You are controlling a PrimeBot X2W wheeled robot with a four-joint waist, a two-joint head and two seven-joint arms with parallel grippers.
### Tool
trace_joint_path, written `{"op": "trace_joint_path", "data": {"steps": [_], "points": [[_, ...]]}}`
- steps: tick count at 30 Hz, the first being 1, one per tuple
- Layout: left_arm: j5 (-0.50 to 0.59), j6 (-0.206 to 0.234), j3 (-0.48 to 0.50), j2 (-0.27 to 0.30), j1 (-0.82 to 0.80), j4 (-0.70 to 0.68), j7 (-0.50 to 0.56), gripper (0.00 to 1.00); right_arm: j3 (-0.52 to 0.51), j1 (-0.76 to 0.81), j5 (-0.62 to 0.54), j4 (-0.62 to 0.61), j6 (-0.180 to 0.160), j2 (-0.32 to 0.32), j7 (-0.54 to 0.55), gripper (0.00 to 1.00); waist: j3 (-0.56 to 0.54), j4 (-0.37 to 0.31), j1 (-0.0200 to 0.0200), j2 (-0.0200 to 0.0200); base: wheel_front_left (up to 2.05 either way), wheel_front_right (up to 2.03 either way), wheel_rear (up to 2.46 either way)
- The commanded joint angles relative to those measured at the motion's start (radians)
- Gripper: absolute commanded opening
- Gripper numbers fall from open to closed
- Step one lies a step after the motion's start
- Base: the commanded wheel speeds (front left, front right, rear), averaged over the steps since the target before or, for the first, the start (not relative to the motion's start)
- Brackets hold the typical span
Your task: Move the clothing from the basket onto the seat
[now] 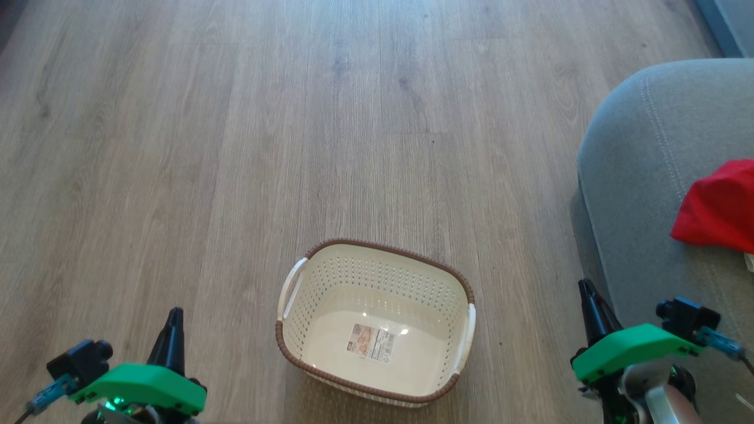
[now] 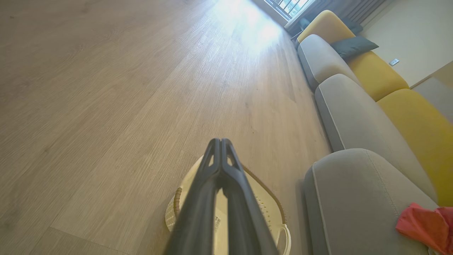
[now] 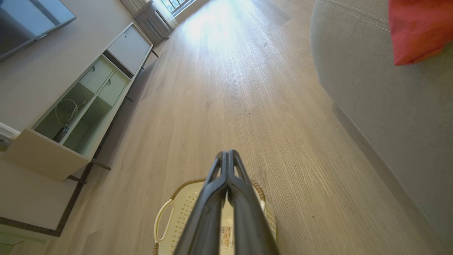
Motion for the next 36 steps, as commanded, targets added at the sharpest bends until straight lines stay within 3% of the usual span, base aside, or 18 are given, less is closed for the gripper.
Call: {"op": "trace_joint_path", "data": {"steps": [1, 36], "points": [[-0.031, -0.001, 0.019, 0.006, -0.050, -0.037, 0.007, 0.00, -0.002, -0.029, 0.034, -0.042, 0.000, 0.000, 0.005, 0.00, -0.001, 0.000, -0.0001, 0.0000, 0.00, 0.00, 0.00], [-0.414, -0.001, 0.036, -0.007, -0.068, -0.079, 0.105, 0.00, -0.047, -0.022, 0.440, -0.124, 0.000, 0.000, 0.104, 0.00, -0.012, -0.010, -0.0001, 0.0000, 0.00, 0.00, 0.00]]}}
